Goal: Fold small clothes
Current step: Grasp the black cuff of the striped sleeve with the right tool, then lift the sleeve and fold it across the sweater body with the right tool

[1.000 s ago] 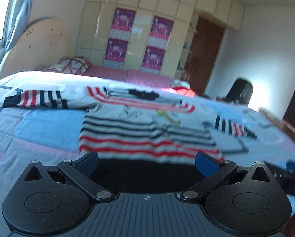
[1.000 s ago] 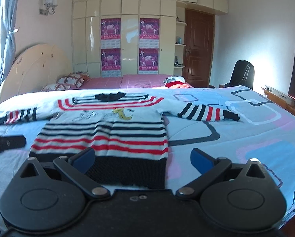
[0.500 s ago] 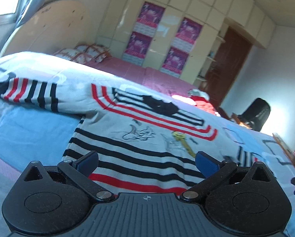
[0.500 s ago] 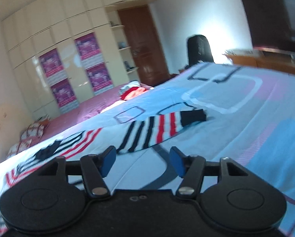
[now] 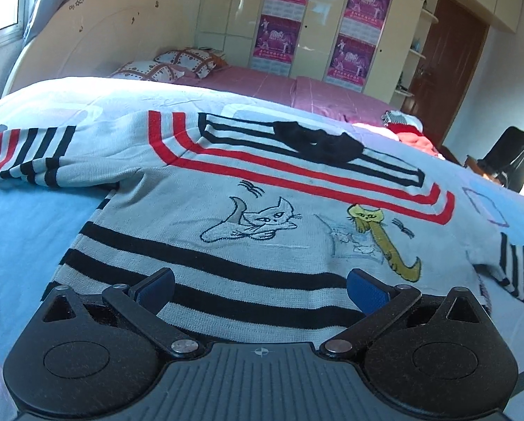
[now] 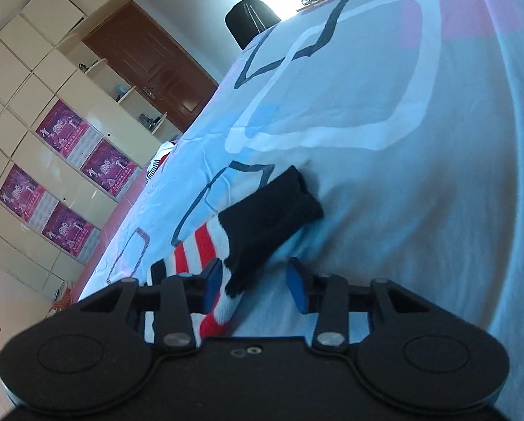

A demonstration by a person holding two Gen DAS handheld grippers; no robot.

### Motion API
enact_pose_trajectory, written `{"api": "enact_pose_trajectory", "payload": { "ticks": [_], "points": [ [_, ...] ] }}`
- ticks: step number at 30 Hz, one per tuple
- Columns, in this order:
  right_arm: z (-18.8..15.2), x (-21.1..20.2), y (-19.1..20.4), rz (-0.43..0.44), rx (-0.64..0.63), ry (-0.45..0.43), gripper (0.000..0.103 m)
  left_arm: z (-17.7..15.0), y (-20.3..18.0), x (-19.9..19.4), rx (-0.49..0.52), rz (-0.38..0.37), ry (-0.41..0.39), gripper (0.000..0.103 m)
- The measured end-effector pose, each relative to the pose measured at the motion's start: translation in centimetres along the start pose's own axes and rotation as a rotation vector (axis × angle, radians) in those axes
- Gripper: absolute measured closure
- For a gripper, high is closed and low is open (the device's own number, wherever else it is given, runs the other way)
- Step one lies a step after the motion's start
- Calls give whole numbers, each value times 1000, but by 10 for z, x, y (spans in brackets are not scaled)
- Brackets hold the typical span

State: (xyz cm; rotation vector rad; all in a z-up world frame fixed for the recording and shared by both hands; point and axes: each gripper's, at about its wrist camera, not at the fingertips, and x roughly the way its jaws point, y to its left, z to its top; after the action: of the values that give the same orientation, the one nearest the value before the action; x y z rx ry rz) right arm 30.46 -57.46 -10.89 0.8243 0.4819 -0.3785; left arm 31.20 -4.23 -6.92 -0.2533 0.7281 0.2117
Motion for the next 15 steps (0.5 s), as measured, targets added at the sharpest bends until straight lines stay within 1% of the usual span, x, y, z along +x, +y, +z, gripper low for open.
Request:
{"api": "enact_pose_trajectory", "payload": {
  "ticks": [1,2,3,6,8,9,10,12,13,15],
  "points": [
    [4,3,0,0,4,1,79,1,1,2,-5,5,5,0],
    [4,5,1,-7,5,3,84,2,2,5,-11,8,10,0],
    [3,6,1,-15,3,5,94,4,4,8,-16,10,16,0],
    [3,8,3,-23,-21,2,95,10,12,14,-25,21,18,0],
    [6,2,20,-47,-111,-23,95,14,20,16,-14,46,10,0],
    [3,-4,32,-44,-157,-43,95,16,25,17,-10,51,10,0],
    [5,-8,44,-26,-202,-60,95,17,32,19,-16,50,10,0],
    [-3,-22,79,22,-297,-85,95,20,46,25,-41,16,18,0],
    [-5,-28,100,61,-349,-94,95,21,55,30,-60,5,30,0],
    [-24,-41,145,147,-444,-91,95,22,71,35,-82,-8,34,0]
  ]
}}
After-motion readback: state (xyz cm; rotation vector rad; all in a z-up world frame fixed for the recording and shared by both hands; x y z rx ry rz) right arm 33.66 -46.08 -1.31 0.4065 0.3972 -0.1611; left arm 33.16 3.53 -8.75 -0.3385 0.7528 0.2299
